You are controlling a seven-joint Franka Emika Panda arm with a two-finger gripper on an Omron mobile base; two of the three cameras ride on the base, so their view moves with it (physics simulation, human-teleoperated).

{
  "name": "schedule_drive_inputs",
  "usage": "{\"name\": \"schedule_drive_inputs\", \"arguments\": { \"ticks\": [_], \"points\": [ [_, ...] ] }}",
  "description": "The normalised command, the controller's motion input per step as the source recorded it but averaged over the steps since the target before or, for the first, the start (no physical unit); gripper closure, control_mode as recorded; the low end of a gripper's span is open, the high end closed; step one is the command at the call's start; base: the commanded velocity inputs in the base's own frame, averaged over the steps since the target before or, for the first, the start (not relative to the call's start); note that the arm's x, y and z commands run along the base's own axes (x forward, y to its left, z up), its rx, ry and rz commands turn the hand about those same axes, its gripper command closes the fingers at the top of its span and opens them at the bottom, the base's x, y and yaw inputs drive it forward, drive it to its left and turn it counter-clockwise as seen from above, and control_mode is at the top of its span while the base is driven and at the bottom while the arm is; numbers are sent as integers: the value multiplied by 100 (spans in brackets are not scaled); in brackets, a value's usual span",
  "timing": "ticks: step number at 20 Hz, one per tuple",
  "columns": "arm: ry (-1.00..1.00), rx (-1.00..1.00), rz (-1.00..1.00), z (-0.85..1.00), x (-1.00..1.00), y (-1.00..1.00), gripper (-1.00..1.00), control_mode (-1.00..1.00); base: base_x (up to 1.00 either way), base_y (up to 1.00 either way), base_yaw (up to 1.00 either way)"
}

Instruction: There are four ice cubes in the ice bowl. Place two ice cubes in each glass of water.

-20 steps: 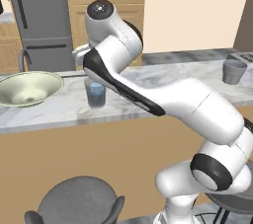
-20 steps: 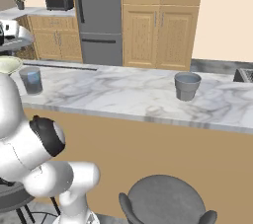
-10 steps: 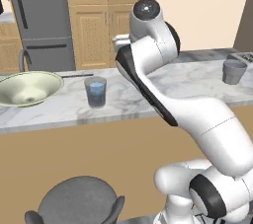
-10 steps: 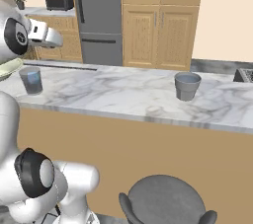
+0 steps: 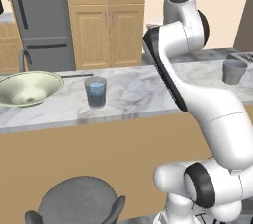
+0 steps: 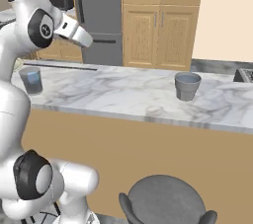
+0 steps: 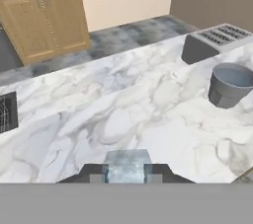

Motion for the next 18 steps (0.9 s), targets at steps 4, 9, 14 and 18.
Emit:
{"name": "schedule_drive_inputs", "arguments": {
  "ticks": [4,9,14,18],
  "points": [
    [15,11,-16,0,1,-100,100,-100,0,0,0],
    [13,11,-12,0,0,-100,100,-100,0,0,0],
    [13,10,-12,0,0,-100,100,-100,0,0,0],
    [12,7,-11,-1,0,-100,100,-100,0,0,0]
  ]
}}
